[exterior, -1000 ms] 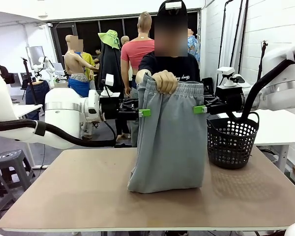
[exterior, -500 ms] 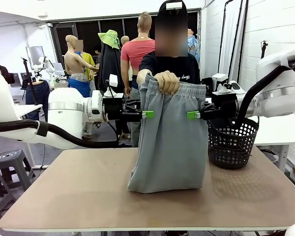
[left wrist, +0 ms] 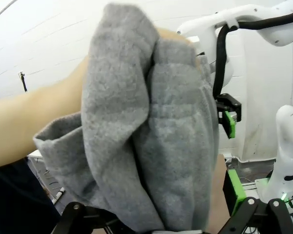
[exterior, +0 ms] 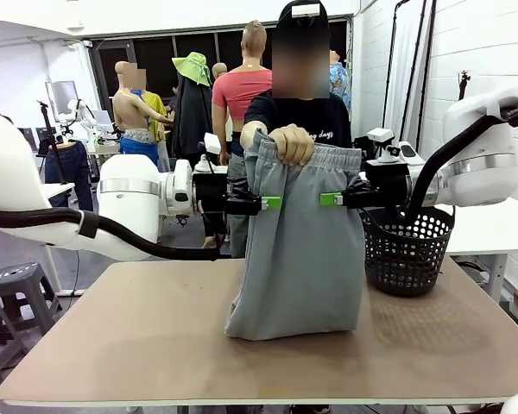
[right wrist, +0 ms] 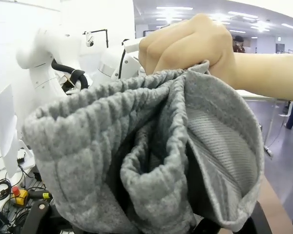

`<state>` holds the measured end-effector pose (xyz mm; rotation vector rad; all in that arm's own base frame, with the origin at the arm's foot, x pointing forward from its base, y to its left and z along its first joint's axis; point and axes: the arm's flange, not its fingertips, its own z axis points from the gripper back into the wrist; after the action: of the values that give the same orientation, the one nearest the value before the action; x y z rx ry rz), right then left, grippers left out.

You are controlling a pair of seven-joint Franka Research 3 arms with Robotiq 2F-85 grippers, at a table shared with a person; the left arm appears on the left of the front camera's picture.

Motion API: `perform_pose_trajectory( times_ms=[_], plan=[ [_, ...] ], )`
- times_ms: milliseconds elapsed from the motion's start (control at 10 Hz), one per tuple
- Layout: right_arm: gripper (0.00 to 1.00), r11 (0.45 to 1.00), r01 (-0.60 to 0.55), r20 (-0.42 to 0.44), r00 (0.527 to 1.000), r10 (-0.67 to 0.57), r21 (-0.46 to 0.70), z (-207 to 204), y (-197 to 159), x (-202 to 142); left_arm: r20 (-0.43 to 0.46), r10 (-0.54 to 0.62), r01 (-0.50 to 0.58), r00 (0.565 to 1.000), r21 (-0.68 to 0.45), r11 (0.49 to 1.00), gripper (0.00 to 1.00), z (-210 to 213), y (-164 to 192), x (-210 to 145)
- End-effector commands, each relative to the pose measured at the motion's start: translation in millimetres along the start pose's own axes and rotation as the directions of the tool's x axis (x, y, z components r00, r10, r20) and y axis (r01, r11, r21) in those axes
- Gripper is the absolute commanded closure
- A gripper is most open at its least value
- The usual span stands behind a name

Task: Fold the training pants.
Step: Release the ends of the Training pants and then grab the overlapped ends.

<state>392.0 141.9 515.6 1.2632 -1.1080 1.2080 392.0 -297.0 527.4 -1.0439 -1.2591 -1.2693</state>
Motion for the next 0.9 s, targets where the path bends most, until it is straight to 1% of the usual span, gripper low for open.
perform_pose_trajectory(
  times_ms=[0,100,200,300,500,600,700,800],
  plan=[
    [0.0,1.0,-0.019,0.012,1.0,0.02,-0.024,-9.0,-2.4,1.4,-0.033,0.026,-0.027,0.999,-0.008,1.0,0.0,-19.1,9.1,6.8],
    [0.0,0.999,-0.017,0.002,1.0,0.017,-0.034,-9.9,-4.2,2.4,0.006,0.035,-0.035,0.999,0.01,0.999,0.0,-24.4,15.1,7.5],
    [0.0,0.999,-0.01,0.007,1.0,0.01,-0.045,-9.3,-6.5,1.8,0.059,0.039,-0.039,0.998,0.005,0.999,0.0,-28.8,18.4,7.7],
    [0.0,0.998,-0.001,0.001,1.0,0.001,-0.06,-9.2,-8.3,0.9,0.076,0.051,-0.05,0.996,-0.006,0.999,0.0,-32.0,19.0,6.9],
    [0.0,0.997,0.004,0.024,1.0,-0.002,-0.078,-4.4,-13.4,2.4,0.089,0.047,-0.046,0.995,-0.021,0.999,0.0,-29.4,17.9,6.6],
    [0.19,0.997,0.015,0.034,0.999,-0.012,-0.071,-1.2,-13.2,4.5,0.071,0.049,-0.046,0.996,-0.039,0.998,0.0,-26.7,18.6,4.9],
    [0.39,0.997,0.022,0.043,0.999,-0.019,-0.076,3.5,-14.6,6.9,0.032,0.032,-0.03,0.999,-0.054,0.998,0.2,-23.3,19.3,2.4],
    [0.58,0.997,0.034,0.056,0.998,-0.03,-0.07,9.9,-16.0,9.5,0.025,0.028,-0.027,0.999,-0.048,0.999,0.4,-18.3,19.4,1.3]
  ],
)
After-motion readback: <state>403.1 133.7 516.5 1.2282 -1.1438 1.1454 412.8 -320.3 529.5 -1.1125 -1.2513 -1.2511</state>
